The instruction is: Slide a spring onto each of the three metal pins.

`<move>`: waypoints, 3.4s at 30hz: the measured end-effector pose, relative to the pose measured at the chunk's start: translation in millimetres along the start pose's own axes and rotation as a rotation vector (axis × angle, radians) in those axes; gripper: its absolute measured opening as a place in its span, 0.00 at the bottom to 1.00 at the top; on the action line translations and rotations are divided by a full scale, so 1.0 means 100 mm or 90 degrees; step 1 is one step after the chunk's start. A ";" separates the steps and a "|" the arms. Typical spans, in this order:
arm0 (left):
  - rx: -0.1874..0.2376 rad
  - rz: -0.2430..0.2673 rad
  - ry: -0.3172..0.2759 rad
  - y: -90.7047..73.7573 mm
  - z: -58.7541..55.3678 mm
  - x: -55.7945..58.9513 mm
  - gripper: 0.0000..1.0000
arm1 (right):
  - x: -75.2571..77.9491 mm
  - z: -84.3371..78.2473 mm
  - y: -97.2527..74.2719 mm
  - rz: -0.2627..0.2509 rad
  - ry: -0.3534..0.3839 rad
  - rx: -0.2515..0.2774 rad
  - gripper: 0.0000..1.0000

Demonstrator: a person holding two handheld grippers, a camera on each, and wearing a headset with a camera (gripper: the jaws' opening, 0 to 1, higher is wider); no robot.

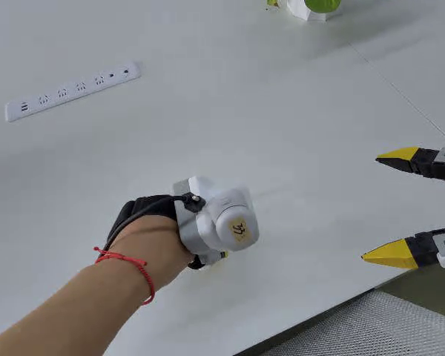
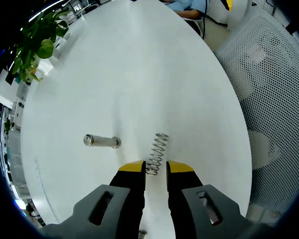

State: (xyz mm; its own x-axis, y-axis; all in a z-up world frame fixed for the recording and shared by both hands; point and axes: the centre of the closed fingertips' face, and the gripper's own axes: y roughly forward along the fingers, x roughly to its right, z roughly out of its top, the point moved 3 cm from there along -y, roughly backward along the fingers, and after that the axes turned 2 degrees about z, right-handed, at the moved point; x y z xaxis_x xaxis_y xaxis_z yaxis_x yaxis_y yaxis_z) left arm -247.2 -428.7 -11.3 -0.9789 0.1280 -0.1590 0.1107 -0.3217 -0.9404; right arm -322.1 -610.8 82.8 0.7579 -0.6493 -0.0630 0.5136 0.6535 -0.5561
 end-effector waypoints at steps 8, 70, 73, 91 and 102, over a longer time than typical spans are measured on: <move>0.005 0.006 -0.047 -0.01 -0.02 0.03 0.07 | -0.01 0.02 0.02 0.000 -0.004 0.002 0.85; 0.287 0.017 -0.271 -0.82 0.19 0.20 0.07 | -0.39 0.62 0.18 0.072 -0.068 0.020 0.76; 0.317 0.029 -0.287 -0.95 0.20 0.19 0.07 | -0.44 0.74 0.19 0.085 -0.078 0.020 0.73; 0.482 0.075 -0.333 -1.60 0.21 0.29 0.07 | -0.88 1.48 0.49 0.223 -0.141 0.011 0.41; 0.540 0.087 -0.356 -1.77 0.18 0.36 0.07 | -1.10 1.62 0.69 0.292 -0.180 -0.034 0.24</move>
State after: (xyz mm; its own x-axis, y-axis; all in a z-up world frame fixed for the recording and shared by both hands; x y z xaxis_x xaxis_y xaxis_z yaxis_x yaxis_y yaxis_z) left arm -305.4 -384.3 154.8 -0.9309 -0.3457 0.1176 0.2825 -0.8859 -0.3678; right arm -304.9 -431.4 186.0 0.9820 -0.1674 -0.0869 0.0896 0.8195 -0.5661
